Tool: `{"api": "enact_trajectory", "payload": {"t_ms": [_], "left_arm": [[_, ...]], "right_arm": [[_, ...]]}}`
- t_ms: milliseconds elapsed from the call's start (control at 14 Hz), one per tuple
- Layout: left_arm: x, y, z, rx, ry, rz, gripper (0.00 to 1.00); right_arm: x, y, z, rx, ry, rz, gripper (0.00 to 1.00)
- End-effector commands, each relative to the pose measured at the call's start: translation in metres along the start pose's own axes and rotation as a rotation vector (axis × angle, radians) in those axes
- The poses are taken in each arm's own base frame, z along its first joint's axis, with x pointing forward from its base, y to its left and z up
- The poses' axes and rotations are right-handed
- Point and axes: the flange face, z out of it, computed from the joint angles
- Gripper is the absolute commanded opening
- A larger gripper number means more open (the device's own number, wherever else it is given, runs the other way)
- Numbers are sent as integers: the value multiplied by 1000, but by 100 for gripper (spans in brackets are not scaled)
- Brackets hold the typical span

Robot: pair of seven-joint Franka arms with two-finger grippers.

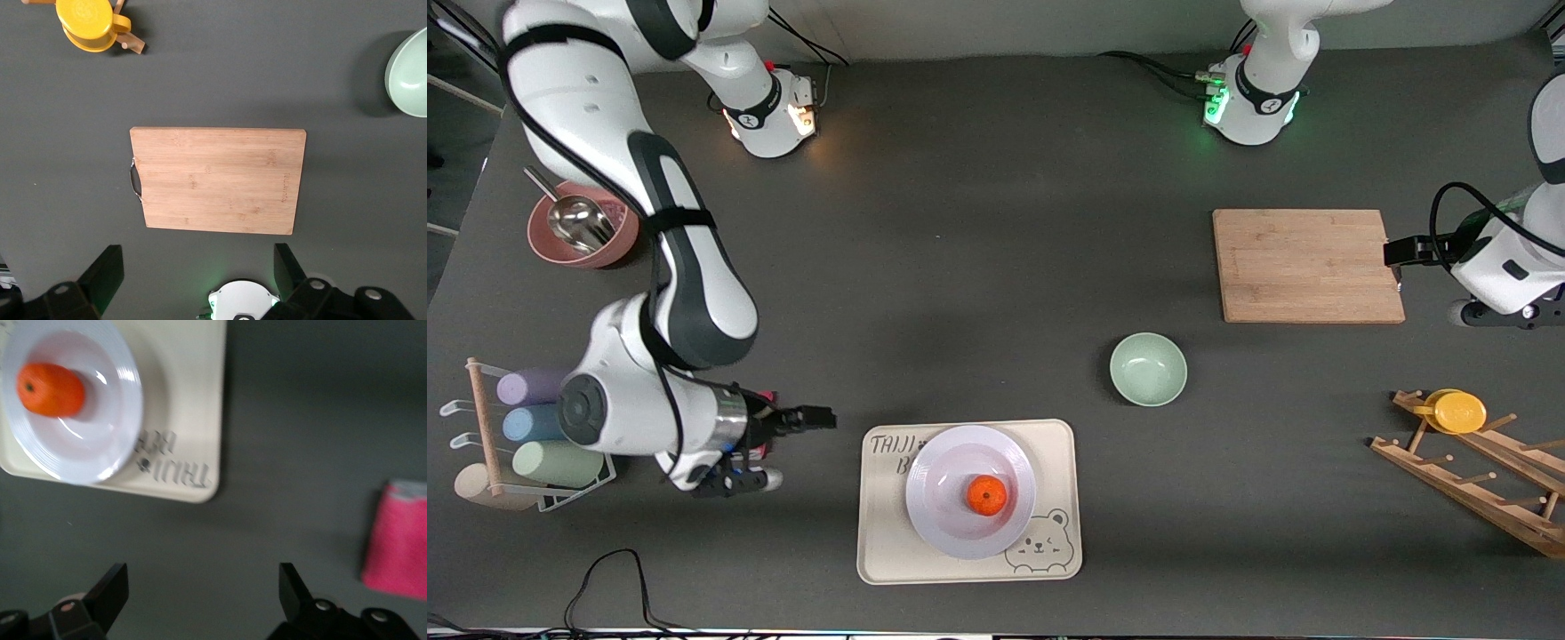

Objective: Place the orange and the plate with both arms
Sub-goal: 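Release the plate rim and pull the right gripper back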

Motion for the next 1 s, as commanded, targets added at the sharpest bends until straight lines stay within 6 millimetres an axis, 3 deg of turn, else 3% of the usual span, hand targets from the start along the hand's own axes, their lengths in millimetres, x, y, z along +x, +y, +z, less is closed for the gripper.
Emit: {"api": "enact_trajectory", "payload": {"t_ms": [0, 143, 287, 501, 716, 931], "left_arm": [[-1, -1, -12, 3, 39, -19, 100], [-12, -1, -25, -8, 66, -23, 100], [-26, 0, -40, -13, 96, -23, 100], [-51, 2, -56, -35, 157, -45, 100], [-56, 6, -61, -51, 162, -75, 100], [-56, 9, -66, -73, 160, -63, 100]], "right_arm": [[-73, 23, -31, -77, -22, 48, 100], [-102, 42, -58, -90, 0, 81, 100], [-128, 69, -105, -131, 59, 114, 100], [-151, 66, -168, -214, 35, 122, 100], [-168, 62, -189, -222, 6, 141, 100], [-178, 65, -178, -220, -10, 148, 100]]}}
